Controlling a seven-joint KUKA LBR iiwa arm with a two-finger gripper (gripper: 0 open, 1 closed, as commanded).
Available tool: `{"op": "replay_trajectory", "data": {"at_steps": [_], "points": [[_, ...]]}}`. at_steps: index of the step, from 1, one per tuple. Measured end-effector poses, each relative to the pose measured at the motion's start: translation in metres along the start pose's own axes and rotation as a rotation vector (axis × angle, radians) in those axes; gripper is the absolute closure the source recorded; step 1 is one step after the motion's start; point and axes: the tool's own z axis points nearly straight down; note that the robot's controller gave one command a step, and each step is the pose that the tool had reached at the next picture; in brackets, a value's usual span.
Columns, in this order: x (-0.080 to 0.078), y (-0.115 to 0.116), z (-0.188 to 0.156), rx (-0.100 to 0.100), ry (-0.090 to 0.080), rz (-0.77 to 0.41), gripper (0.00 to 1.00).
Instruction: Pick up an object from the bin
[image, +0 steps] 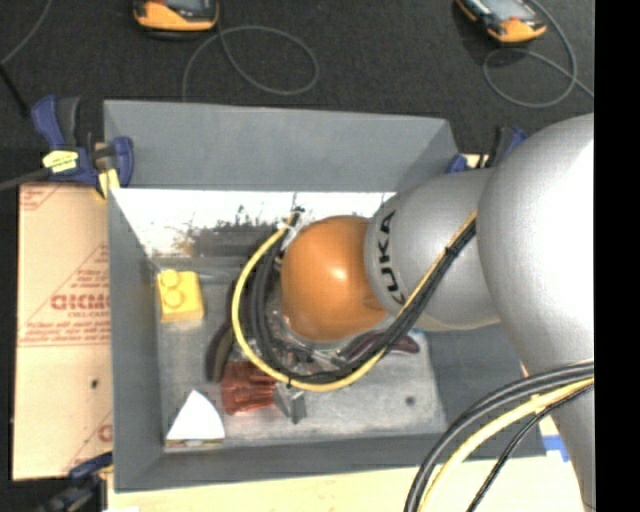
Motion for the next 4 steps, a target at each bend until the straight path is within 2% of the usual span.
{"op": "replay_trajectory", "data": {"at_steps": [3,4], "points": [[0.0001,-0.0002,0.0003,0.0,0.001,0.002,1.0],[0.0009,-0.0001,0.0052,0.0,-0.007,0.003,0.0]]}}
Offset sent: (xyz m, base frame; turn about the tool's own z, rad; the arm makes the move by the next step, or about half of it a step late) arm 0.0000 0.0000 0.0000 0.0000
